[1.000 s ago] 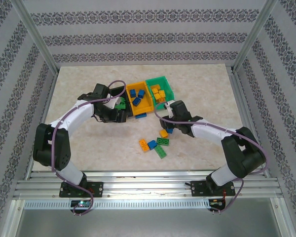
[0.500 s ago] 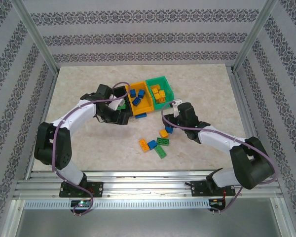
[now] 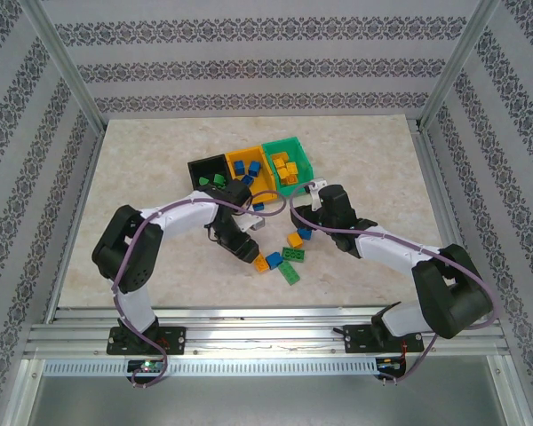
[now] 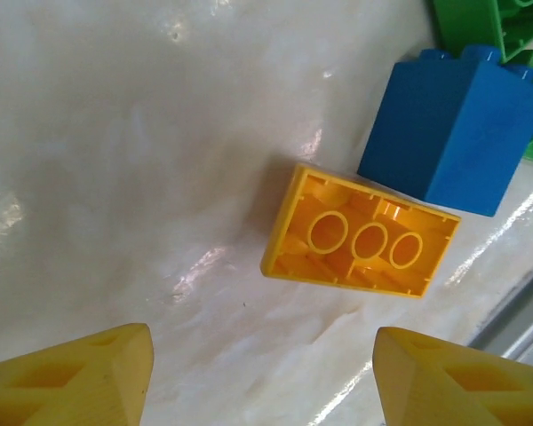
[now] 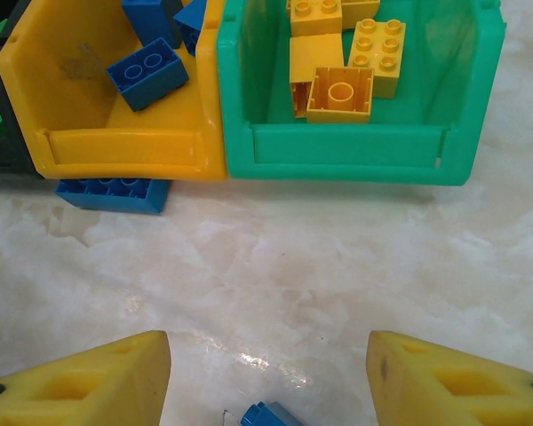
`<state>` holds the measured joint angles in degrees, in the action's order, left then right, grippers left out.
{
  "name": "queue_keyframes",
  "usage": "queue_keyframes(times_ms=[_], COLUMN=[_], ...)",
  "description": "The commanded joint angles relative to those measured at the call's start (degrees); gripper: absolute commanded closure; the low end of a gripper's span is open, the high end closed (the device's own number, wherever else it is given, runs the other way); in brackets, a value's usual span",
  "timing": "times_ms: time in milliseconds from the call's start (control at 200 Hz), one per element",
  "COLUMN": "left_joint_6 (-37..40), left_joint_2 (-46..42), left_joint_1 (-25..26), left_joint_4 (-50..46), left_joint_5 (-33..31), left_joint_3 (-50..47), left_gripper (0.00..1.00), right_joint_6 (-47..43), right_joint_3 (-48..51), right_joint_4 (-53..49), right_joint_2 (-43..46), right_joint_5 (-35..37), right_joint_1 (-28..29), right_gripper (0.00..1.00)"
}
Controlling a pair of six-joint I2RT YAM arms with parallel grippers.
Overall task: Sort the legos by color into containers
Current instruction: Pick up the lego from the middle-left of the table.
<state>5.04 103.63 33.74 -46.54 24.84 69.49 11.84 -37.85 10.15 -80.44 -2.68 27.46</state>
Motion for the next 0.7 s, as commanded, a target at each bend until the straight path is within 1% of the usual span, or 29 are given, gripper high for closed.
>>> queue_keyframes(times_ms=[0,150,270,305,395,495,520,695], left_joint_6=[1.1,0.8,1.9,2.3,4.1,5.9,6.2,6.8], left_joint_2=[-0.4,-0.9,-0.5,-0.1,0.9,2.1,2.2,3.5], left_joint_1=[4.2,6.8,8.2,8.7,9.8,10.4,10.5,11.1], left_joint_4=[-1.4,0.7,2.0,1.7,1.4,0.0,-0.1,0.5], left_joint_5=[-6.1,-9.2,-9.3,-9.5,-10.7,-11.1,-11.1,-10.0], left_joint_3=[2.0,1.3,1.7,2.1,3.4,5.5,5.7,5.0], left_gripper=[0.33,0.3,0.29,0.24,0.2,0.19,0.17,0.16], right_joint_6=[0.7,1.0,1.0,1.0,0.9,1.0,1.0,1.0], right_joint_3=[0.5,0.6,1.1,1.2,1.5,1.4,1.3,1.0], right_joint_4=[1.6,1.8,1.8,1.9,1.9,2.1,2.0,2.0], right_joint_2=[-0.4,-0.2,0.4,0.7,1.0,0.8,0.7,0.2], right_joint_5=[-0.8,-1.2,-1.0,-0.8,-0.3,-0.5,-0.5,-0.5], right_joint_1=[-0.3,-0.3,-0.3,-0.3,-0.4,-0.5,-0.5,-0.6], right_gripper=[0.39,0.39,0.39,0.39,0.39,0.39,0.39,0.39])
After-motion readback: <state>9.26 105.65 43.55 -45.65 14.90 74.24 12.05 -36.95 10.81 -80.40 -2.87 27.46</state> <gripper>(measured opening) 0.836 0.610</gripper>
